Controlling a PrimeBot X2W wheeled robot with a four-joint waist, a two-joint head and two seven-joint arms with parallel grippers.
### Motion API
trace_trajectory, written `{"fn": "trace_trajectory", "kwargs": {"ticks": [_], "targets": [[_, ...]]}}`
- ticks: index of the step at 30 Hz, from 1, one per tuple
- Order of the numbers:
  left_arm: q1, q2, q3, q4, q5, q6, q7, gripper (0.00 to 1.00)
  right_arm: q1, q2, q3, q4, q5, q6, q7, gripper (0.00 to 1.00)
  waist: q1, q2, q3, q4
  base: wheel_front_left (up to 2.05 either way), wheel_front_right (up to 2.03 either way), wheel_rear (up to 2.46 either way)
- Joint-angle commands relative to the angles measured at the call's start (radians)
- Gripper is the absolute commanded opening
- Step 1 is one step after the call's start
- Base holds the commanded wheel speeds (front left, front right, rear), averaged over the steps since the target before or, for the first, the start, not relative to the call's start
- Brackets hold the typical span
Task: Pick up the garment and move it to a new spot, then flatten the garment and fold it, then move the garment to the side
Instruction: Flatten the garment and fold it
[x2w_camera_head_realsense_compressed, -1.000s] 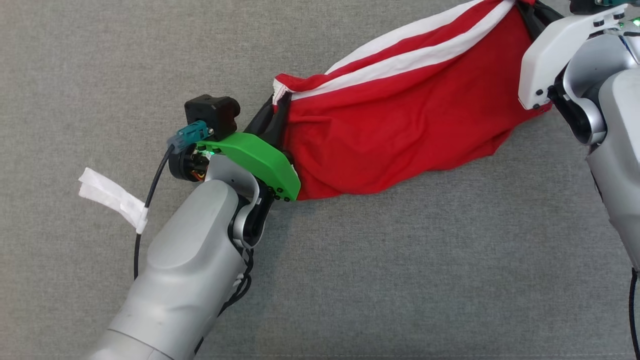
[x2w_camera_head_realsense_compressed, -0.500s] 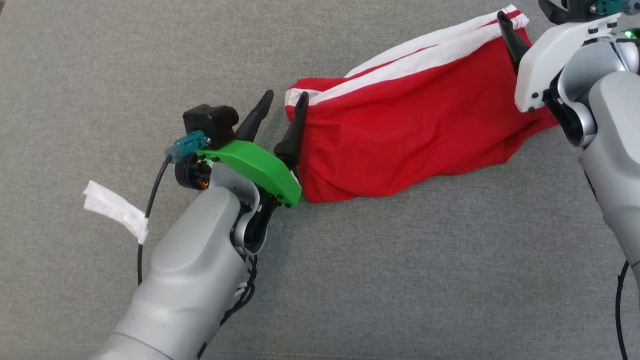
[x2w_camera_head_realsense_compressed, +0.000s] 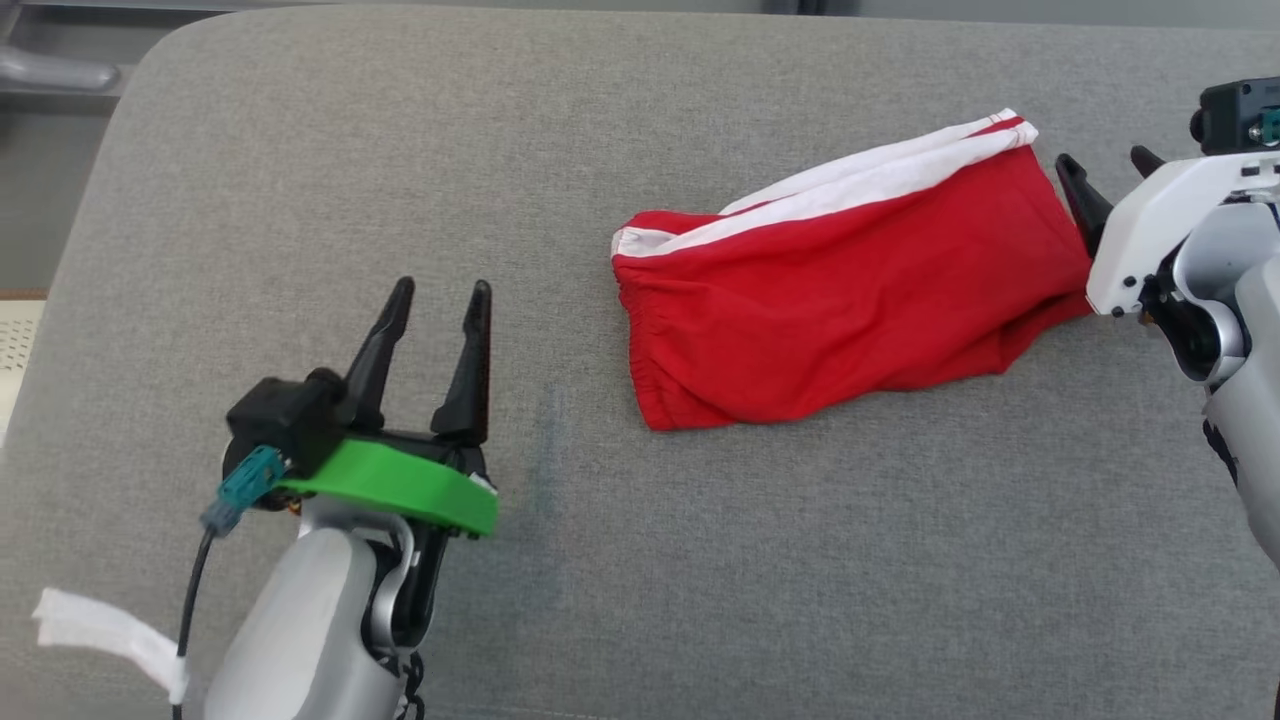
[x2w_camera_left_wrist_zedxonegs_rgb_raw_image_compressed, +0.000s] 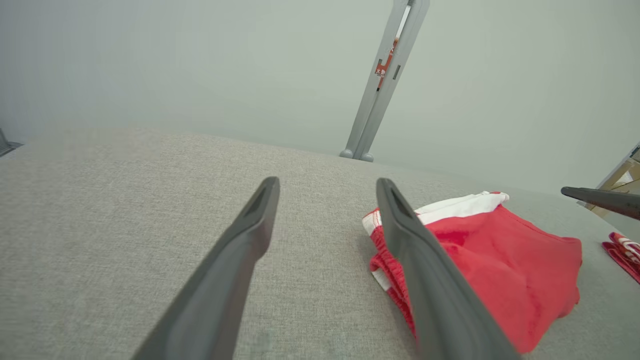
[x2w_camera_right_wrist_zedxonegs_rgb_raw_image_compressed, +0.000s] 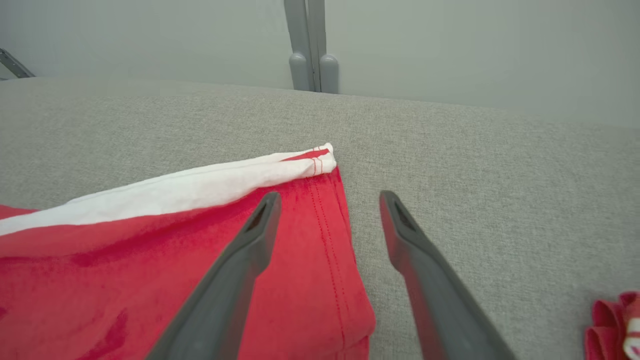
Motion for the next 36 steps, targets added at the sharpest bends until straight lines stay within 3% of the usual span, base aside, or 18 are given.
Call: {"fn": "trace_trajectory", "kwargs": {"ticks": [1,6,12,29,30,31,32,36], "targets": [[0.039,-0.004,0.036,-0.030,0.031,-0.010,-0.002,1.00,0.020,-0.003,-0.014,0.009,0.006,-0.002,0.005,1.00,0.0000,0.0000,-0.010,0.021,0.00,0.00,0.00],[0.137,-0.040,0.167,-0.123,0.128,-0.045,-0.002,1.00,0.025,0.003,-0.064,0.046,0.004,-0.002,0.034,1.00,0.0000,0.0000,0.007,0.046,0.00,0.00,0.00],[0.200,-0.073,0.248,-0.143,0.176,-0.070,-0.002,1.00,-0.012,0.013,-0.139,0.130,-0.041,-0.002,0.050,1.00,0.0000,0.0000,0.035,0.075,0.00,0.00,0.00],[0.232,-0.092,0.242,-0.144,0.167,-0.079,-0.002,1.00,-0.051,0.084,-0.280,0.364,-0.176,-0.001,0.074,1.00,0.0000,0.0000,0.057,0.127,0.00,0.00,0.00],[0.229,-0.092,0.237,-0.143,0.168,-0.079,-0.002,1.00,-0.057,0.093,-0.290,0.383,-0.184,-0.001,0.077,0.50,0.0000,0.0000,0.059,0.129,0.00,0.00,0.00],[0.228,-0.093,0.235,-0.141,0.166,-0.079,-0.002,1.00,-0.060,0.097,-0.294,0.391,-0.189,-0.001,0.074,0.29,0.0000,0.0000,0.060,0.130,0.00,0.00,0.00],[0.227,-0.093,0.233,-0.139,0.166,-0.079,-0.002,1.00,-0.063,0.098,-0.297,0.397,-0.193,-0.001,0.069,0.00,0.0000,0.0000,0.061,0.130,0.00,0.00,0.00],[0.228,-0.093,0.227,-0.131,0.163,-0.079,-0.002,1.00,-0.075,0.097,-0.322,0.420,-0.210,-0.002,0.038,0.00,0.0000,0.0000,0.058,0.125,0.00,0.00,0.00]]}}
